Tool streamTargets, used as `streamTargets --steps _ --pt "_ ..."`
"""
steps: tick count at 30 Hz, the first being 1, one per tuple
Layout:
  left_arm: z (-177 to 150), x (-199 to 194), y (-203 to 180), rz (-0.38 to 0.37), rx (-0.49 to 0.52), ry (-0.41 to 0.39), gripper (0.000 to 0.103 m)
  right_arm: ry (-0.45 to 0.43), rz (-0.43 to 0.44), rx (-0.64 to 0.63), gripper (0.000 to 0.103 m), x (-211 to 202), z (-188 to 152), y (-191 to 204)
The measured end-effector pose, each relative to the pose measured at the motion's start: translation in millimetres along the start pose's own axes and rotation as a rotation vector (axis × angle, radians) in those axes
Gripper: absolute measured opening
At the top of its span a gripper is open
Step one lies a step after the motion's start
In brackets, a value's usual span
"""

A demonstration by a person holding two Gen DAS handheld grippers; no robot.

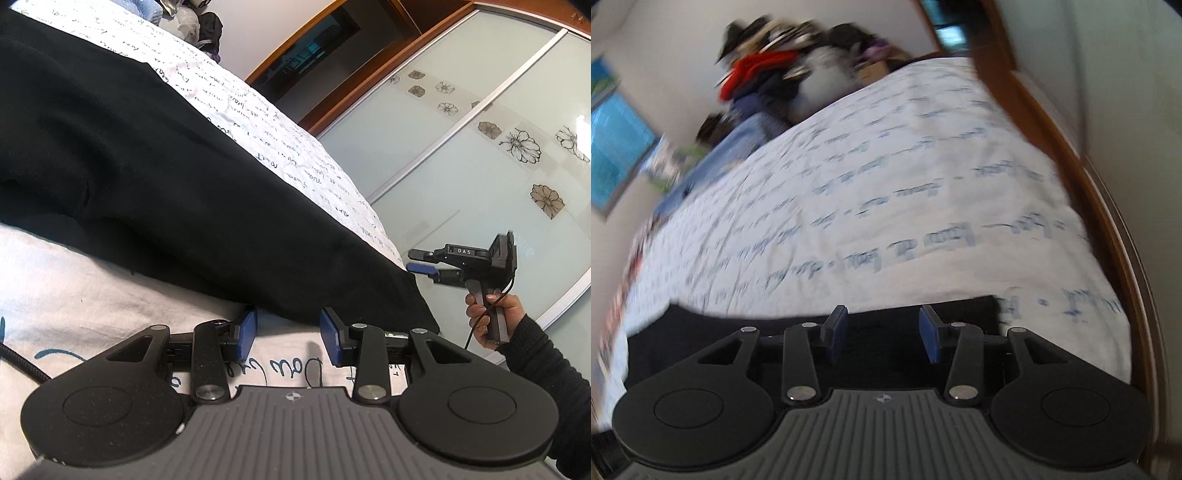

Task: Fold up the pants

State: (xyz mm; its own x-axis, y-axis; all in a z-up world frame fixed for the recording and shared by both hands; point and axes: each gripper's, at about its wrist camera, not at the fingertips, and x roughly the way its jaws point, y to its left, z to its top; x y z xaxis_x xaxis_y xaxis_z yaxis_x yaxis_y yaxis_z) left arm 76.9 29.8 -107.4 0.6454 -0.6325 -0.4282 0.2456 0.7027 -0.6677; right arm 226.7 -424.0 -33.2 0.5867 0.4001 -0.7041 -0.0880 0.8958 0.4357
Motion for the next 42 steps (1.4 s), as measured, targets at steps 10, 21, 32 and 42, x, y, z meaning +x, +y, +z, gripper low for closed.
streamTargets --steps 10,21,32,42 --pt "-2 0 -3 0.008 0.007 -0.003 0.044 0.224 -0.040 -0.648 0.042 61 -17 122" --pt "-1 0 -1 -0.003 -0.007 -0.005 0.044 0.303 -0.108 -0.848 0.030 94 -39 149" --pt "-2 -3 7 -0.015 -0.014 -0.007 0.045 0.368 -0.061 -0.967 0.019 101 -33 162" --pt "-1 -6 -3 0.019 0.021 -0.006 0.057 0.335 -0.124 -1.030 0.005 99 -37 176"
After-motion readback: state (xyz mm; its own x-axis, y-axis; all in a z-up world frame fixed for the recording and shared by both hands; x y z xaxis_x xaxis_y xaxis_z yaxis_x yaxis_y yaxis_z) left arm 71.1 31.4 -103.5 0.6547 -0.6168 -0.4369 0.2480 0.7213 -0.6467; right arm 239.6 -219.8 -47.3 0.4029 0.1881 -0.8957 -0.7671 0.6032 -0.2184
